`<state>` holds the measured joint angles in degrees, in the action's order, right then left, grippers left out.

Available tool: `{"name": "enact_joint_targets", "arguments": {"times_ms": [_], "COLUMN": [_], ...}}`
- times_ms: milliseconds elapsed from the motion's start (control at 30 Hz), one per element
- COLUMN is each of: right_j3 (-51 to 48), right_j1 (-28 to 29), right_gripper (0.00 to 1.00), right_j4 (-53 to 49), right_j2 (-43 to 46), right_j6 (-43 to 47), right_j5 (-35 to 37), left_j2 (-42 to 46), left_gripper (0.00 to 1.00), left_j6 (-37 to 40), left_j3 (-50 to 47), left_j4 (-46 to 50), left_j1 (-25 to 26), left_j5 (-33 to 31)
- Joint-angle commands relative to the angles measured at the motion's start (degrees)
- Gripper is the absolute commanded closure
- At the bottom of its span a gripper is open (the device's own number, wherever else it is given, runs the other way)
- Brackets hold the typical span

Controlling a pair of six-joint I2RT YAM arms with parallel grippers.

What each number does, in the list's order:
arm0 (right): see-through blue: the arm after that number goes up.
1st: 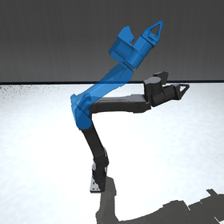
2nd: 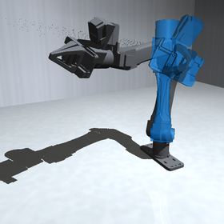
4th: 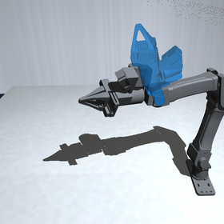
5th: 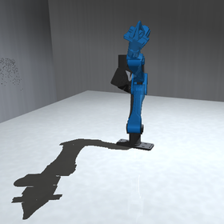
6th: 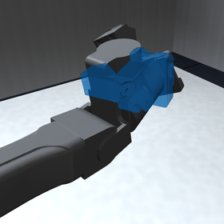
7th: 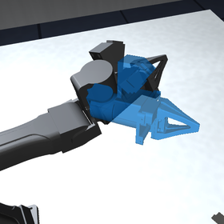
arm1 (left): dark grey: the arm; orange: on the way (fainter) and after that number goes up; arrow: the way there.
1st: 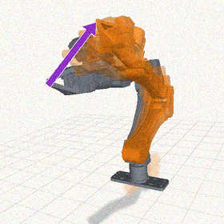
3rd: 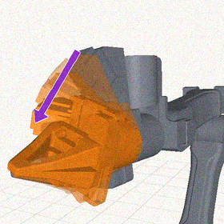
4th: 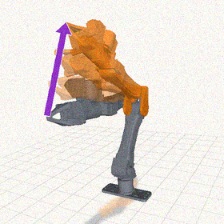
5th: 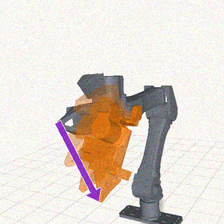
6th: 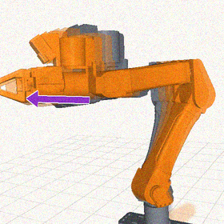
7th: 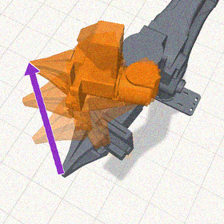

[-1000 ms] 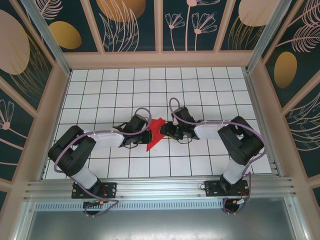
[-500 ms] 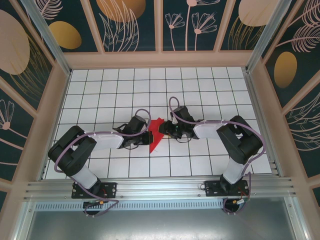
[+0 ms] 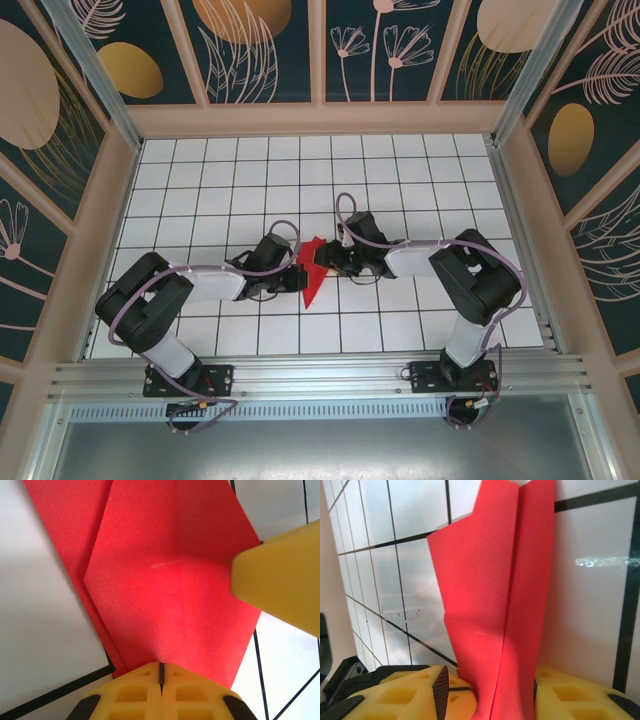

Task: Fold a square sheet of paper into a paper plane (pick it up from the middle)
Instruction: Turn over the paper at the center of the table.

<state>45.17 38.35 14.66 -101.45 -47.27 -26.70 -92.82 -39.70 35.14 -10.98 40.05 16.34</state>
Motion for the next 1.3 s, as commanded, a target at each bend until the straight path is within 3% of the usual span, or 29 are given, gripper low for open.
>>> {"name": "enact_joint_targets", "arguments": {"times_ms": [0, 300, 567, 833, 1067, 1267], "right_j3": [1.1, 1.2, 0.8, 0.7, 2.2, 3.3], "right_j1": [0.4, 0.2, 0.2, 0.8, 1.5, 1.6], "right_gripper": [0.58, 0.73, 0.68, 0.60, 0.60, 0.67], "right_j4": [0.9, 0.1, 1.3, 3.4, 3.5, 3.4], "right_j2": [-1.4, -2.1, -1.7, -2.3, -4.0, -4.6], "right_j6": [0.5, 1.5, 1.2, 0.6, 0.8, 1.2], "right_j5": [-0.8, -0.4, -1.7, -3.4, -3.9, -4.5], "left_j2": [1.3, 6.3, 3.8, 2.2, 1.7, 1.8], "left_gripper": [0.99, 0.96, 0.95, 0.98, 1.00, 1.00], "left_j6": [-1.3, 0.1, 2.1, 1.6, 1.2, 0.5], "left_j3": [-1.8, -0.3, 3.1, 1.9, 0.1, -0.8], "left_j4": [0.2, 3.0, 7.2, 6.3, 3.7, 3.0], "left_j1": [0.0, 0.0, -0.1, -0.1, -0.1, -0.1], "left_j5": [1.5, -4.4, -9.7, -10.1, -6.1, -5.5]}}
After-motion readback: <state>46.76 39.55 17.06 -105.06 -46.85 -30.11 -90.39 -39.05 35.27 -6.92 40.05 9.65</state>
